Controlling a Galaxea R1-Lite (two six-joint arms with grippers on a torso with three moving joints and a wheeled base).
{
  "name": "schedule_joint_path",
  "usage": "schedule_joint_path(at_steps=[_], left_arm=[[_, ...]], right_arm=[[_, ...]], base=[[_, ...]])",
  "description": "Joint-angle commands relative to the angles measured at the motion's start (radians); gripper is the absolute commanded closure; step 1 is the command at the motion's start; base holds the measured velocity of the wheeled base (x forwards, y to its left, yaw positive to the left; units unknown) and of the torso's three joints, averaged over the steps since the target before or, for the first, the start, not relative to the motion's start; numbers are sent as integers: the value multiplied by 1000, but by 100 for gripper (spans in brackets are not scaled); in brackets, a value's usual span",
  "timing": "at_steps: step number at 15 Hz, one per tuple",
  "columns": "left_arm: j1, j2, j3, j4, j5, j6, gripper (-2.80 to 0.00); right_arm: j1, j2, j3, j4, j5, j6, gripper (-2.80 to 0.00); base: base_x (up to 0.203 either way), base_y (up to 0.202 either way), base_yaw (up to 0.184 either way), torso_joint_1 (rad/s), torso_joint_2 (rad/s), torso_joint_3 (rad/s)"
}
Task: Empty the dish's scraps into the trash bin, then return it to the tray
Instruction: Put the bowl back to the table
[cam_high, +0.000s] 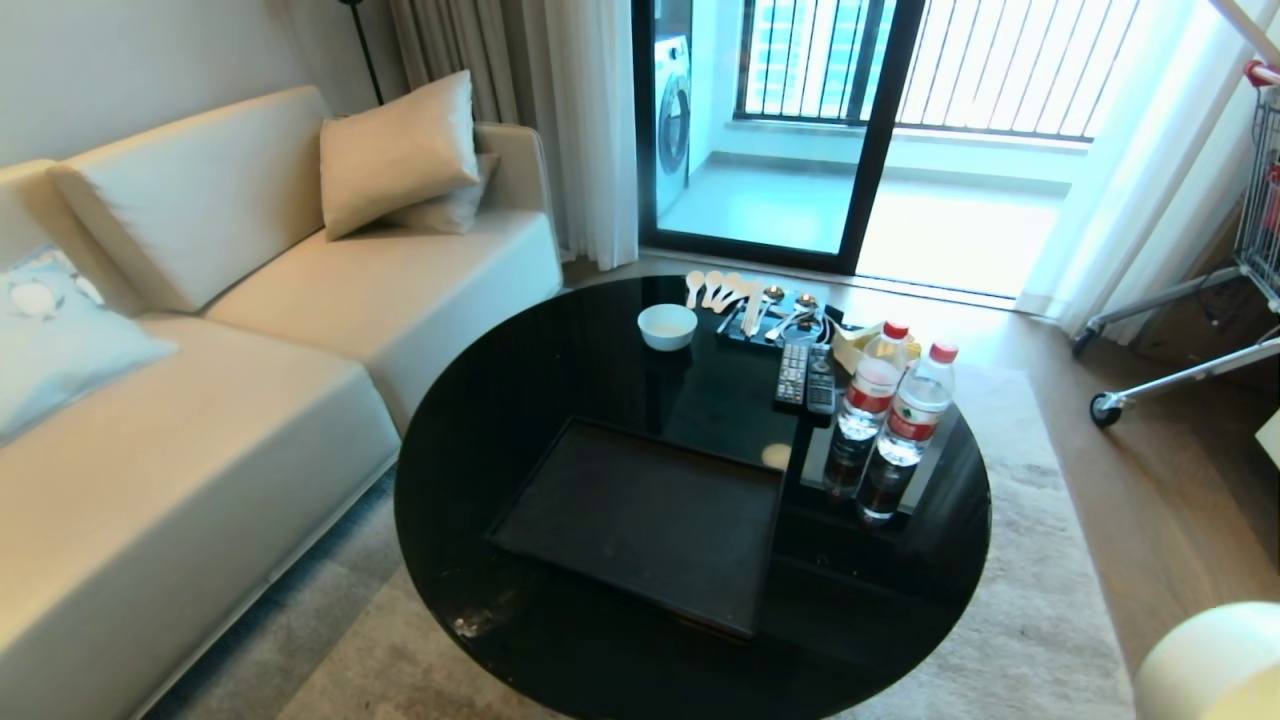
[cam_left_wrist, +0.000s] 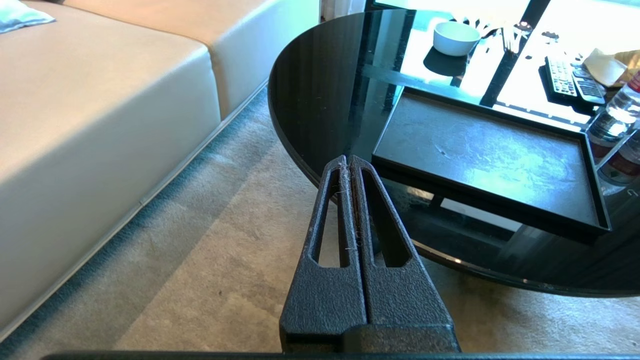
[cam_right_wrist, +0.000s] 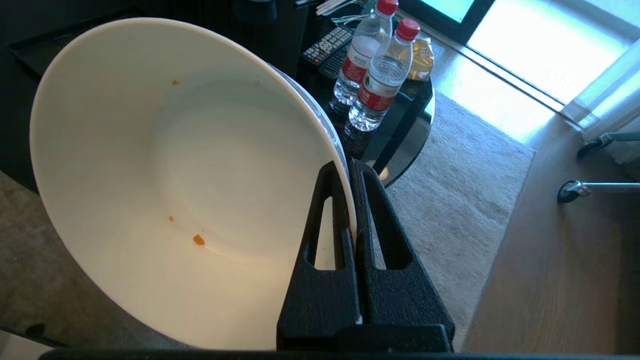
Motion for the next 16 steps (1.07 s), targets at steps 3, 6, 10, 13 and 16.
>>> schedule_joint_path(at_steps=[3, 6, 10, 13, 16], left_arm=[[0, 0, 0, -1, 1, -1, 0], [0, 0, 0, -1, 1, -1, 0], [0, 0, 0, -1, 1, -1, 0], [0, 0, 0, -1, 1, -1, 0], [0, 0, 0, -1, 1, -1, 0]], right_arm=[[41, 573, -196, -186, 5, -61, 0], [147, 893, -371, -328, -7, -95, 0], [329, 1240, -619, -431, -123, -66, 0], [458, 1429, -817, -425, -302, 124, 0], [549, 1532, -967, -253, -446, 433, 0]], base=[[0, 0, 0, 0, 0, 0], [0, 0, 0, 0, 0, 0], [0, 0, 0, 0, 0, 0], [0, 0, 0, 0, 0, 0], [0, 0, 0, 0, 0, 0]])
